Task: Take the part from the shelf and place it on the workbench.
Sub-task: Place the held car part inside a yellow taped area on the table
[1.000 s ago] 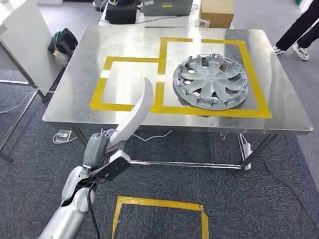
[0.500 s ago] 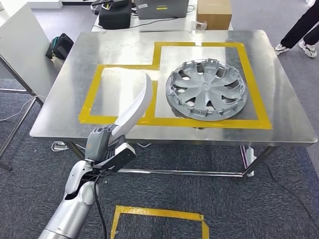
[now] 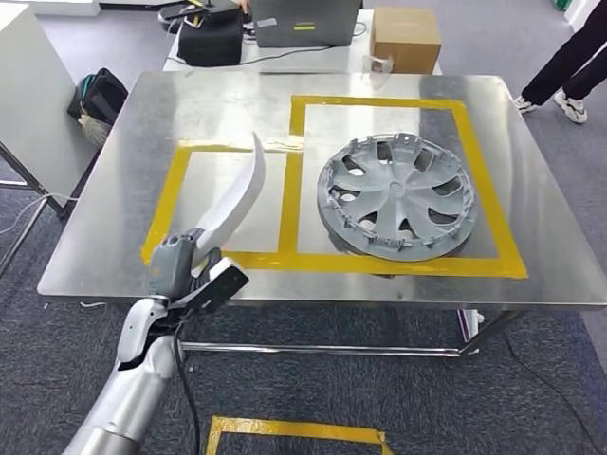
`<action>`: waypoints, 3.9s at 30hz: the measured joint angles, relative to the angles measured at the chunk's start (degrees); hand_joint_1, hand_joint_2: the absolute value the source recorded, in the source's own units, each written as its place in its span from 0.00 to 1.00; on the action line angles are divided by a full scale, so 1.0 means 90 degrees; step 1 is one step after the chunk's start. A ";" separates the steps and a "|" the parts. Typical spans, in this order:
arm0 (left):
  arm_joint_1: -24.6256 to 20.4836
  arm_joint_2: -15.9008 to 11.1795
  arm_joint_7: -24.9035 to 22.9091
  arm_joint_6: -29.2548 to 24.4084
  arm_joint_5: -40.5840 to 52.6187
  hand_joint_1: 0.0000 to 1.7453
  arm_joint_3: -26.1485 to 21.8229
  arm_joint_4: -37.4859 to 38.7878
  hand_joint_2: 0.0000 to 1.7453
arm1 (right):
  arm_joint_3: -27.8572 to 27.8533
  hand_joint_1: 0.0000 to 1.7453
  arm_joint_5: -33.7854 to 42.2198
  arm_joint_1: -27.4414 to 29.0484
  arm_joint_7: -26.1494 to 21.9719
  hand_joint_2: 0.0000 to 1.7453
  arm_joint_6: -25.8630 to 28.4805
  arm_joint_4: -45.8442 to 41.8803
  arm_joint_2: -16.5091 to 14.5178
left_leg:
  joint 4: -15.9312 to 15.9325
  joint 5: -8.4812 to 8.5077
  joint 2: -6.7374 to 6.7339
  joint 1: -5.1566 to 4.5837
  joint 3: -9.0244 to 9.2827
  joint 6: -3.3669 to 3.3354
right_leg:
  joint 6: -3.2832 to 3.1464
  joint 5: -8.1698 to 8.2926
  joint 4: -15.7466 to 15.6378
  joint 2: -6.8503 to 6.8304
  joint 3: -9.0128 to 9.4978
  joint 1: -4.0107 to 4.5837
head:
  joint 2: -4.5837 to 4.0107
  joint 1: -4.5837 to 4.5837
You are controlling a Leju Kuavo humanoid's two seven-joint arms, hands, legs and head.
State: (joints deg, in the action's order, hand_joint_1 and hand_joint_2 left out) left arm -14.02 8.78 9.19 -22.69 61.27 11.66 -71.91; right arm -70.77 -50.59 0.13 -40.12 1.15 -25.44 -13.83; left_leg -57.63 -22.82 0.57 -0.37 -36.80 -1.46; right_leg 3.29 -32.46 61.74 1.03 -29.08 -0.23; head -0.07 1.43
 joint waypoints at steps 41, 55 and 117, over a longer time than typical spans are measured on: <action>-0.1363 -0.0686 -0.1731 -0.0464 0.2759 1.00 -0.0668 0.2663 1.00 | 0.0842 0.00 0.0316 -0.0014 0.0002 0.00 0.0182 0.0326 0.0308 | -0.0019 0.0071 0.0018 0.0013 -0.0079 0.0144 | -0.0087 0.0429 -0.0543 -0.0066 -0.0184 0.0014 | 0.0000 -0.0043; -0.0323 -0.0197 -0.0394 -0.0463 0.1224 1.00 -0.0634 0.0740 1.00 | 0.0788 0.00 0.0410 0.0025 0.0005 0.00 0.0276 0.0399 0.0251 | 0.0163 0.0348 -0.0037 0.0208 -0.0059 0.0262 | 0.0346 0.0367 -0.0314 -0.0043 -0.0073 -0.0229 | 0.0000 -0.0010; 0.1021 -0.0135 0.0390 -0.1172 0.0110 0.00 -0.0338 -0.0924 0.00 | 0.0302 0.00 0.0288 0.0136 0.0075 0.00 -0.0747 0.0310 0.0084 | 0.0117 -0.0030 0.0058 0.0007 0.0285 0.0148 | 0.0066 0.0515 -0.0411 0.0160 -0.0113 -0.0114 | 0.0000 -0.0124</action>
State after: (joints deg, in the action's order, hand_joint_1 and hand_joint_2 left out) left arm -4.83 7.56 12.71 -33.24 62.26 8.62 -80.23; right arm -68.06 -48.00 1.35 -39.45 -5.57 -22.65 -13.07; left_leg -56.59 -23.09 1.09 -0.30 -34.23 -0.13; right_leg 3.88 -27.82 58.04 2.47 -30.10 -1.26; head -0.07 0.31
